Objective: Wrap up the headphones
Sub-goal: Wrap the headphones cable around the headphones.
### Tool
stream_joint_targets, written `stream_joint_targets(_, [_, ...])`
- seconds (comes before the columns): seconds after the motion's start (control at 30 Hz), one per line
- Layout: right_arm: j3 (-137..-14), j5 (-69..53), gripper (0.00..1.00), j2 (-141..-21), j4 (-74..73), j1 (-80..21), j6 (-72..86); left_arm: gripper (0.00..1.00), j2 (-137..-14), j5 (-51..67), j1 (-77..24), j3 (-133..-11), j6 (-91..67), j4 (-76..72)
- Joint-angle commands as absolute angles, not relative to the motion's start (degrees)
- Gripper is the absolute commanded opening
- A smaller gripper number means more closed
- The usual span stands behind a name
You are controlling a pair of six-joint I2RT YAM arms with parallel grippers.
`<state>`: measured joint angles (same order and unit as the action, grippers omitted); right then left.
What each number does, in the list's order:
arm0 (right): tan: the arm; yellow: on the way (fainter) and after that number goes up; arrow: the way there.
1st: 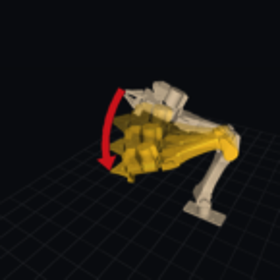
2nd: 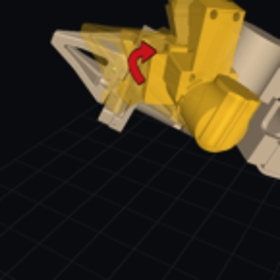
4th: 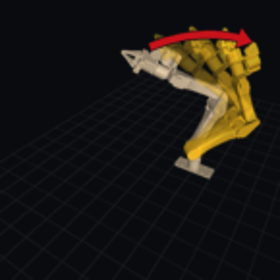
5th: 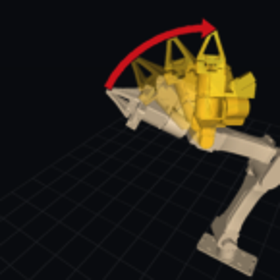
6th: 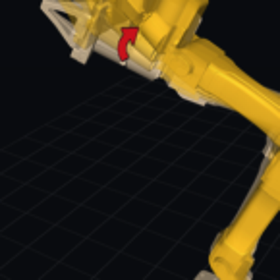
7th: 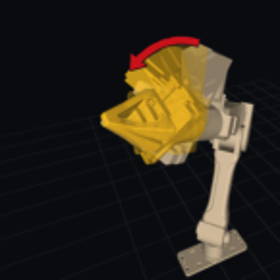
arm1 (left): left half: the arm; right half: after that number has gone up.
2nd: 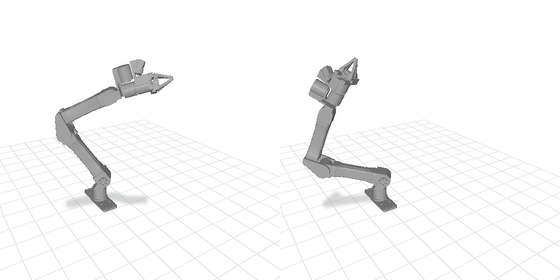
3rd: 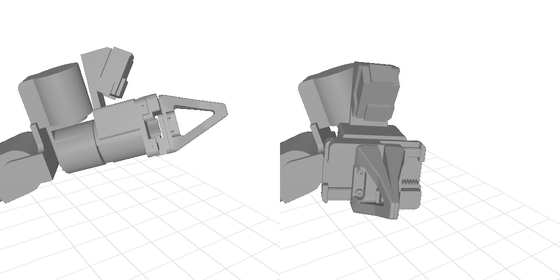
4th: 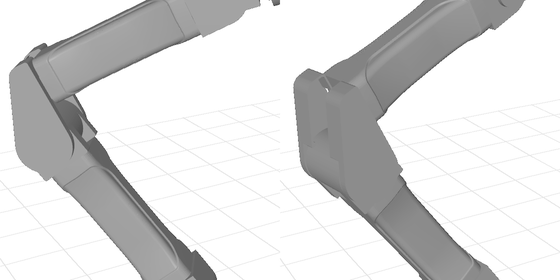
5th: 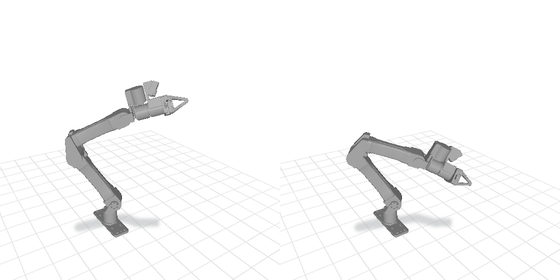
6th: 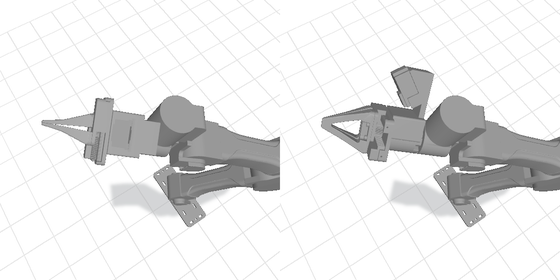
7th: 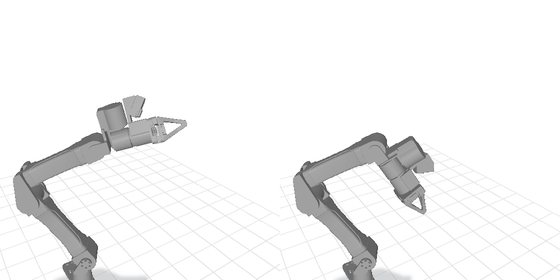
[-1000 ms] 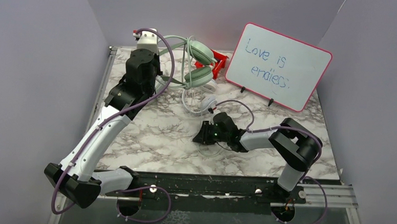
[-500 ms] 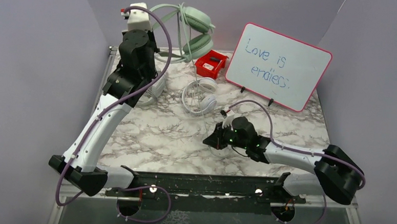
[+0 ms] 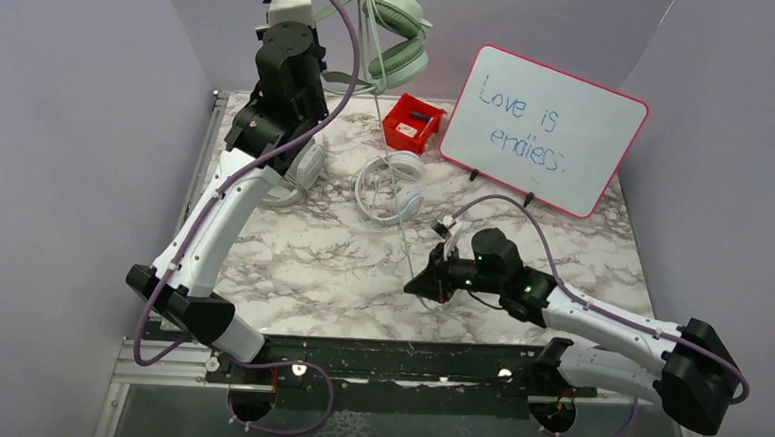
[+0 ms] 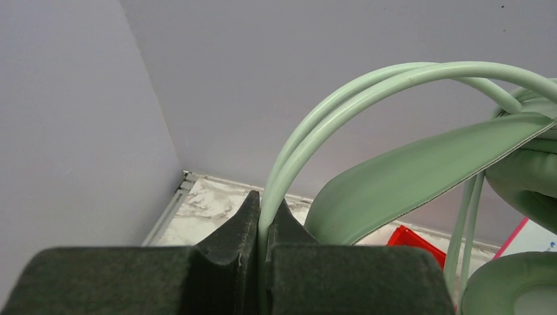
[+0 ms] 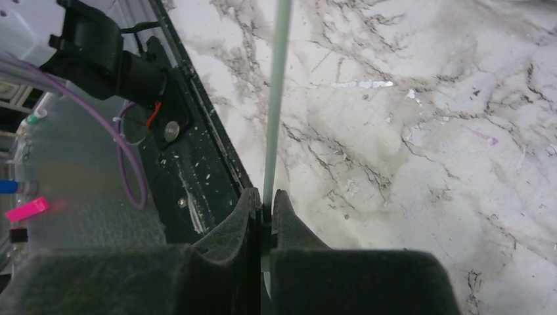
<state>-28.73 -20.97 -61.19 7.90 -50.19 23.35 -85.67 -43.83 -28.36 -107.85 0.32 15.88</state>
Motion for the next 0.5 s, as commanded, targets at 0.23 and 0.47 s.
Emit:
stream_joint_targets(0.23, [-46.7,-35.8,0.01,-56.85,-15.81,-51.06,13.46,0.0,-92.32,-54.71,-27.47,-108.0,16.46,-4.51])
stream_joint_targets(0.47, [-66.46,-35.25,0.01,-52.63,-32.09,-51.05,8.72,0.0,-92.05,-50.32,-27.49,-97.2,19.59,-0.99])
